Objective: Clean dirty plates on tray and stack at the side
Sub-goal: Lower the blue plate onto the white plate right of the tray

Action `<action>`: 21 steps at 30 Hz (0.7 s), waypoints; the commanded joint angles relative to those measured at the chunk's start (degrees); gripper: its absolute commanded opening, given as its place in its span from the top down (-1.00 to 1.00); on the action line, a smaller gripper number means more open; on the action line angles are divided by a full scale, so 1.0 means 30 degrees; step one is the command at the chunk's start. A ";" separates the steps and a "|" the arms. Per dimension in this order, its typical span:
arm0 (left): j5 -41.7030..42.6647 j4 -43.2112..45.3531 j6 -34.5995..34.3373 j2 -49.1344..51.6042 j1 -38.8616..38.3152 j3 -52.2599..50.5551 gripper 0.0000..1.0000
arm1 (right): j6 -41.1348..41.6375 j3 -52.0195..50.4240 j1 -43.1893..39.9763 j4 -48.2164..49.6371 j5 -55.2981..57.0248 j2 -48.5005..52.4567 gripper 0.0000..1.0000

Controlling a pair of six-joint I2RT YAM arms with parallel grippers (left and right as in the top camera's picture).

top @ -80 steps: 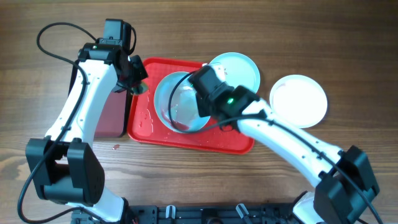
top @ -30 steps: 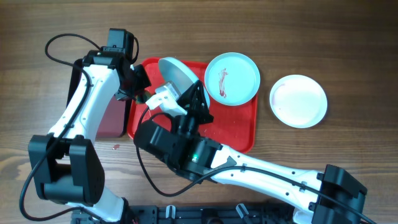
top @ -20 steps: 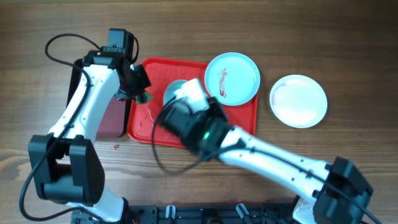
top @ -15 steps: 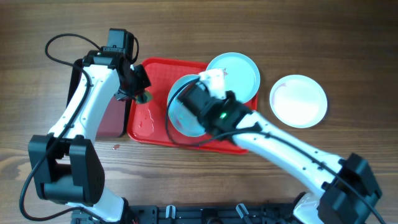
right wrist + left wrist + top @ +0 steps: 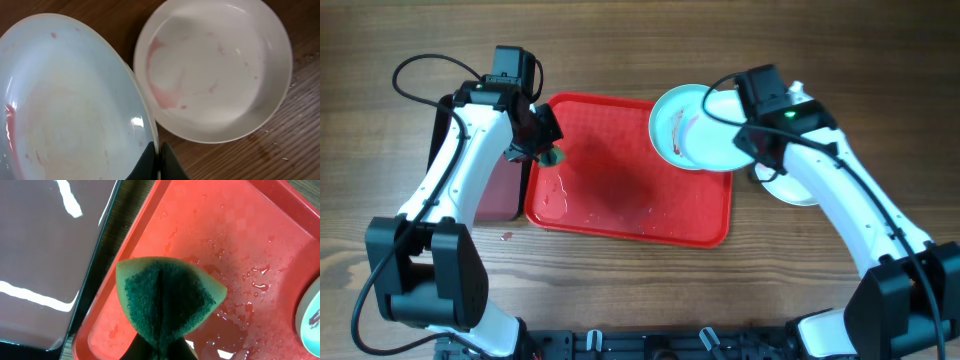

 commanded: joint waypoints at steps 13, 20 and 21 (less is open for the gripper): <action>0.0160 0.0044 0.0379 -0.0066 -0.0015 -0.0131 0.92 | 0.0474 -0.2441 -0.4750 -0.1231 0.0036 -0.0554 0.92; 0.0160 0.0036 0.0372 -0.0066 -0.0015 -0.0131 0.92 | -0.0474 -0.4539 -0.6703 0.0546 0.0036 -0.0583 0.92; 0.0168 0.0036 0.0372 -0.0066 -0.0015 -0.0131 0.92 | -0.0678 -0.4605 -0.6943 0.0678 0.0058 -0.0583 0.92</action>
